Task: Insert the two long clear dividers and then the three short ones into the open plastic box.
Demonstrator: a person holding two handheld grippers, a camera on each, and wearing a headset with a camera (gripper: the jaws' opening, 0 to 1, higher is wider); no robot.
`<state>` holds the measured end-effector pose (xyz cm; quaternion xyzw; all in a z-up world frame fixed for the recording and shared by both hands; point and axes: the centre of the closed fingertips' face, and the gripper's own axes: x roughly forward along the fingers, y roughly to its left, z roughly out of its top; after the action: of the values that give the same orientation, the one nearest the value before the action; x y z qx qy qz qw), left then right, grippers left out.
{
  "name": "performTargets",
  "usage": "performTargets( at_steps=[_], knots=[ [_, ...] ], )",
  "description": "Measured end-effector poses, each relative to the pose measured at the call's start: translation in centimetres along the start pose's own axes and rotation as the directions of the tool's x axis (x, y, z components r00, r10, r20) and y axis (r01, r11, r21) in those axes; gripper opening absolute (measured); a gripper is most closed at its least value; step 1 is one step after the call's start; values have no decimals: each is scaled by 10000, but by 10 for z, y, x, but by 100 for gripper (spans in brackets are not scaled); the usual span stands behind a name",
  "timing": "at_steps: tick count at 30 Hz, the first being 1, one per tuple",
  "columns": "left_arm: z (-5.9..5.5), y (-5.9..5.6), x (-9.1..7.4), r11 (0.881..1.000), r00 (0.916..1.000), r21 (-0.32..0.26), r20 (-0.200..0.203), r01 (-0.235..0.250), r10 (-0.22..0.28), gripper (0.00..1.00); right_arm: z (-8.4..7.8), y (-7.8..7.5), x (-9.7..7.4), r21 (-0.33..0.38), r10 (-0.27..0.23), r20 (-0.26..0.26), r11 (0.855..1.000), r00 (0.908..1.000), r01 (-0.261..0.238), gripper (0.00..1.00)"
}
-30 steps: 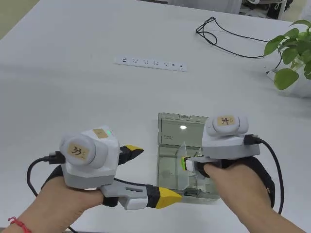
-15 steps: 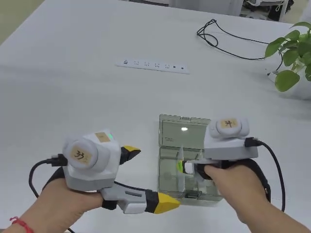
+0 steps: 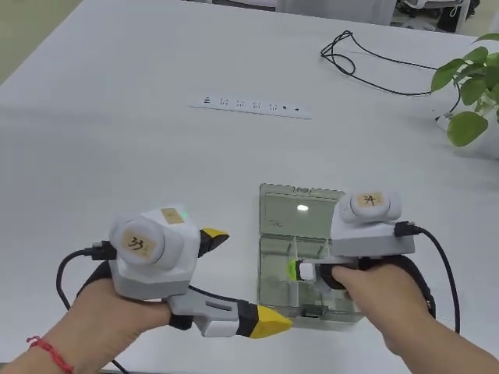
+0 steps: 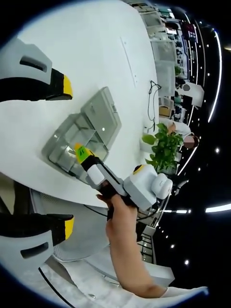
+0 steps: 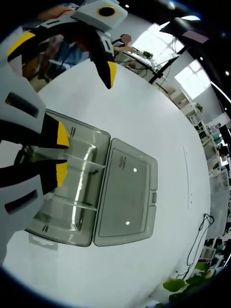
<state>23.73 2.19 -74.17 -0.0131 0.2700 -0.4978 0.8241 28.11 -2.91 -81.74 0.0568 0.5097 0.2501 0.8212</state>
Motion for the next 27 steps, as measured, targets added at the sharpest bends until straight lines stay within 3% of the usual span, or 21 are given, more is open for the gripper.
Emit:
performTargets(
  at_steps=[8,14,18,20,22,23,27],
  knots=[
    [3,-2,-1,9999,9999,-7,39,-108,108,100,3,1,-8,180,524,359,9984,9980,-531,12],
    [6,-6,-1,9998,9998,-22,55,-188,189,100,14,-6,-33,298,1082,1106,9932,9880,-1121,19],
    [8,-9,-1,9995,9995,-58,108,-299,300,100,23,-17,-55,-548,1521,1560,9879,9760,-1452,23],
    [9,-9,-1,9994,9993,-91,148,-337,339,100,22,-25,-65,-1028,1562,1463,9845,9768,-1421,26],
    [9,-11,-2,9992,9991,-110,156,-393,395,100,24,-26,-73,-1888,1855,1623,9699,9691,-1540,29],
    [9,-11,-2,9991,9990,-123,154,-415,417,100,19,-31,-78,-2172,1765,1382,9654,9745,-1441,30],
    [10,-14,-3,9988,9987,-156,189,-471,474,99,12,-44,-91,-3396,1753,1107,9317,9783,-1285,33]
  ],
)
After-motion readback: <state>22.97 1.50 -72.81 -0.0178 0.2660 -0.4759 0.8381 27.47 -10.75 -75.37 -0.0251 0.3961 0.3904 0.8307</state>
